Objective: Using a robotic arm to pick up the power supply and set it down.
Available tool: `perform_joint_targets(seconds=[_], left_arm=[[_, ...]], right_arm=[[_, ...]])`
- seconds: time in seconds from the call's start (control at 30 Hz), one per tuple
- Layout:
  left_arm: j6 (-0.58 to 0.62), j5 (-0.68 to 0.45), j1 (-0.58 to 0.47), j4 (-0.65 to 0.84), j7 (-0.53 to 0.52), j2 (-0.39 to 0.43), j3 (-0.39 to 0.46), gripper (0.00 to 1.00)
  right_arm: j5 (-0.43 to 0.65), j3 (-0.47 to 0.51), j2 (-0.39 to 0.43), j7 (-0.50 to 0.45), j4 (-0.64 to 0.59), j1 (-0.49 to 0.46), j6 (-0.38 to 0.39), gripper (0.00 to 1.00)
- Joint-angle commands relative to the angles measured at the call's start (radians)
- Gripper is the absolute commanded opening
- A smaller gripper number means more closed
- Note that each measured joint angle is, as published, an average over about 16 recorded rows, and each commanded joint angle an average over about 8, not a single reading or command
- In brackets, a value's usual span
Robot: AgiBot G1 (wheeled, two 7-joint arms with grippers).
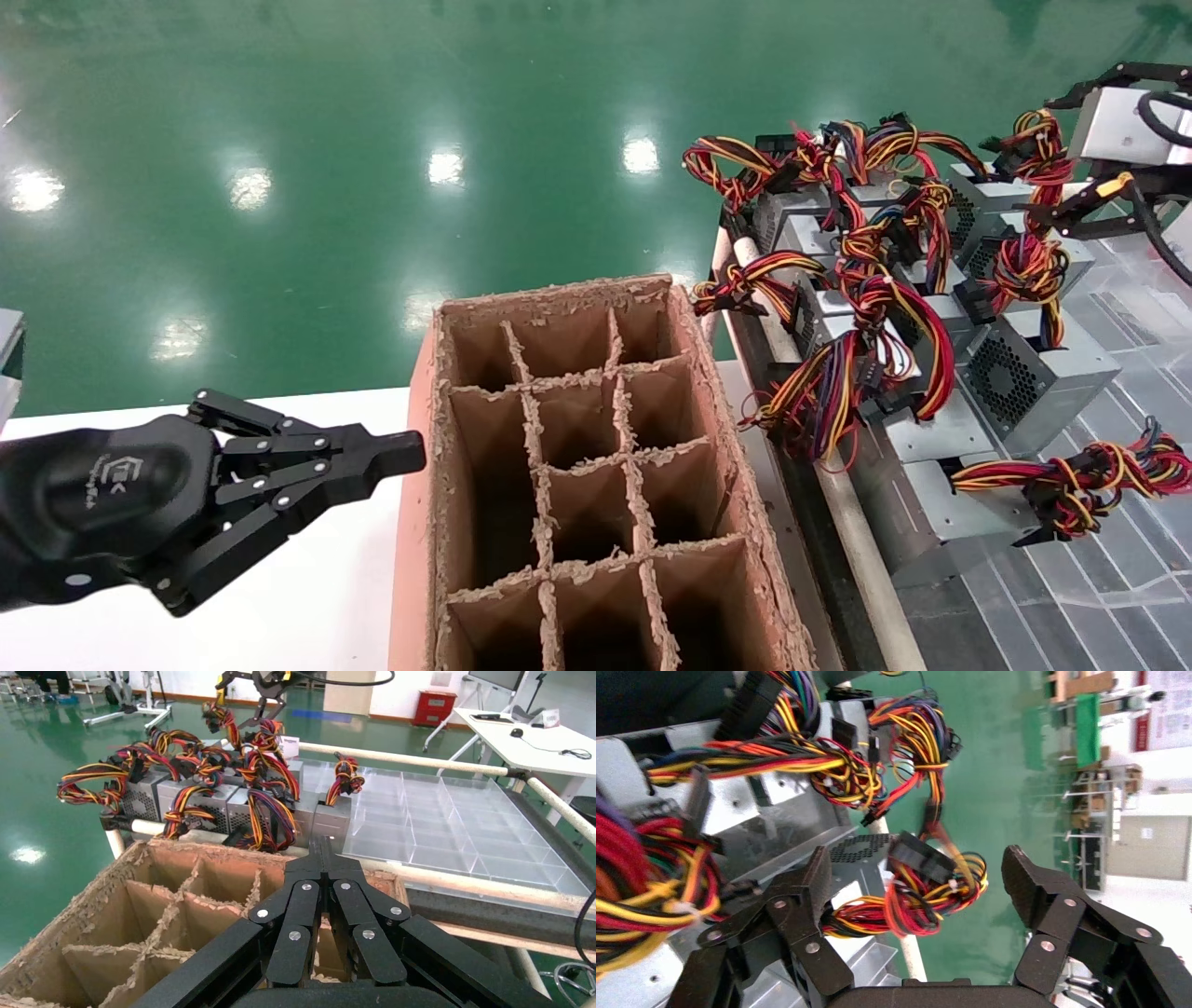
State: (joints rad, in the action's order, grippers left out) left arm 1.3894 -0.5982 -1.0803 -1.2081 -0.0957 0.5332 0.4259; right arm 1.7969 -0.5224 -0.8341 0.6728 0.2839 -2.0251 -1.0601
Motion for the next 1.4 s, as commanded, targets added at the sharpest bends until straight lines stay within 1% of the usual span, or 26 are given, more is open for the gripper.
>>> perform_joint_targets(seconds=[0.03,0.17,0.37,0.47,0.57,0.83,1.4], left_arm=[[0.000,0.000,0.000,0.000,0.000,0.000,0.000,0.00],[0.000,0.000,0.000,0.000,0.000,0.000,0.000,0.00],[0.000,0.000,0.000,0.000,0.000,0.000,0.000,0.00],[0.000,0.000,0.000,0.000,0.000,0.000,0.000,0.00],[0.000,0.000,0.000,0.000,0.000,0.000,0.000,0.00],[0.000,0.000,0.000,0.000,0.000,0.000,0.000,1.00],[0.000,0.000,0.000,0.000,0.000,0.000,0.000,1.00]], right_arm=[[0.041,-0.026,-0.010,-0.055,0.011,-0.017,-0.009,1.00],[0.031,-0.020,0.007,-0.123,0.093,-0.019,-0.041,1.00],[-0.076,0.046,0.050,-0.181,0.256,0.021,-0.067,1.00],[-0.118,0.064,0.062,-0.199,0.308,0.048,-0.077,1.00],[-0.149,0.068,0.067,-0.226,0.331,0.076,-0.096,1.00],[-0.280,0.093,0.089,-0.316,0.427,0.201,-0.144,1.00],[-0.550,0.145,0.135,-0.504,0.624,0.459,-0.245,1.00]])
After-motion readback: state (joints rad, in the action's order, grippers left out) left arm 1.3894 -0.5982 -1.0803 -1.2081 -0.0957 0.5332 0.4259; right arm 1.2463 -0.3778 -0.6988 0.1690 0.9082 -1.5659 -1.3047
